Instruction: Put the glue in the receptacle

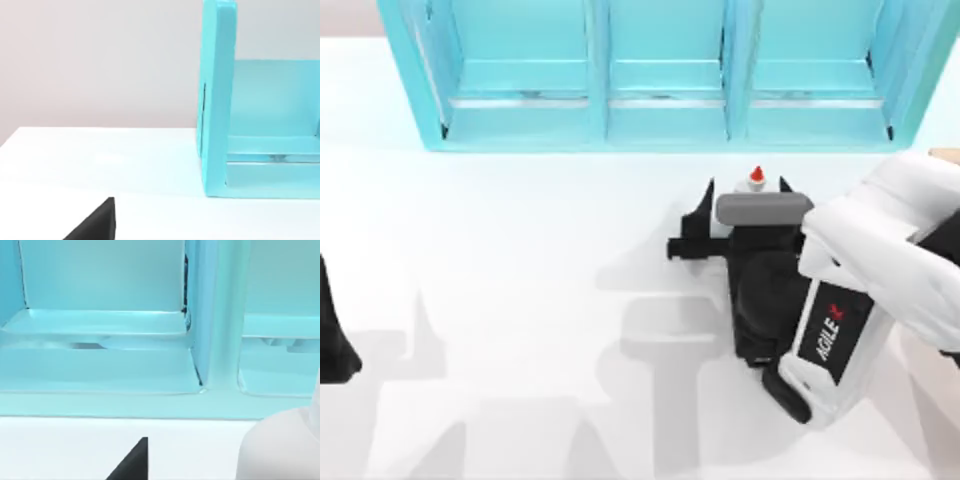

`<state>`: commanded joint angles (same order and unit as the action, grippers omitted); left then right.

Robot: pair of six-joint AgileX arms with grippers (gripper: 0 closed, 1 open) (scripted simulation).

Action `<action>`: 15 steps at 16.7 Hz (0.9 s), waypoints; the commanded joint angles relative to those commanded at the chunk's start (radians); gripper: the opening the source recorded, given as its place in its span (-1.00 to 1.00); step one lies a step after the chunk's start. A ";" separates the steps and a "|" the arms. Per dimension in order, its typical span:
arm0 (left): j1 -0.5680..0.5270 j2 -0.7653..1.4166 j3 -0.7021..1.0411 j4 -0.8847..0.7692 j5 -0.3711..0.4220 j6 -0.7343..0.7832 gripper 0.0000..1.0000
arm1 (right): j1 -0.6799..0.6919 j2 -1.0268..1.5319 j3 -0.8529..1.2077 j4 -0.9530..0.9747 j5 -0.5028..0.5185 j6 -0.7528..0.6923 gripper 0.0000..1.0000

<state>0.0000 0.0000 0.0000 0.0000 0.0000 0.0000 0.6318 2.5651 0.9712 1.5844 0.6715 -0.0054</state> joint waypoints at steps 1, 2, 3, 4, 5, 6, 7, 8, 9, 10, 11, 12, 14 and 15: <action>0.000 0.000 0.000 0.000 0.000 0.000 1.00 | 0.000 0.000 0.000 0.000 0.000 0.000 0.10; 0.000 0.000 0.000 0.000 0.000 0.000 1.00 | 0.000 0.000 0.000 0.000 0.000 0.000 -0.06; 0.000 0.000 0.000 0.000 0.000 0.000 1.00 | 0.000 0.000 0.000 0.000 0.000 0.000 -0.21; 0.000 0.000 0.000 0.000 0.000 0.000 1.00 | 0.000 0.000 0.000 0.000 0.000 0.000 -0.36; 0.000 0.000 0.000 0.000 0.000 0.000 1.00 | 0.000 0.000 0.000 0.000 0.000 0.000 -0.51; 0.000 0.000 0.000 0.000 0.000 0.000 1.00 | 0.000 0.000 0.000 0.000 0.000 0.000 -0.66; 0.000 0.000 0.000 0.000 0.000 0.000 1.00 | 0.000 0.000 0.000 0.000 0.000 0.000 -0.81; 0.000 0.000 0.000 0.000 0.000 0.000 1.00 | 0.000 0.000 0.000 0.000 0.000 0.000 -0.96; 0.000 0.000 0.000 0.000 0.000 0.000 1.00 | 0.000 0.000 0.000 0.000 0.000 0.000 -1.00; 0.000 0.000 0.000 0.000 0.000 0.000 1.00 | 0.000 0.000 0.000 0.000 0.000 0.000 -1.00; 0.000 0.000 0.000 0.000 0.000 0.000 1.00 | 0.000 0.000 0.000 0.000 0.000 0.000 -1.00; 0.000 0.000 0.000 0.000 0.000 0.000 1.00 | 0.000 0.000 0.000 0.000 0.000 0.000 -1.00; 0.000 0.000 0.000 0.000 0.000 0.000 1.00 | 0.000 0.000 0.000 0.000 0.000 0.000 -1.00; 0.000 0.000 0.000 0.000 0.000 0.000 1.00 | 0.000 0.000 0.000 0.000 0.000 0.000 -1.00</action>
<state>0.0000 0.0000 0.0000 0.0000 0.0000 0.0000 0.6318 2.5651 0.9712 1.5844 0.6715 -0.0054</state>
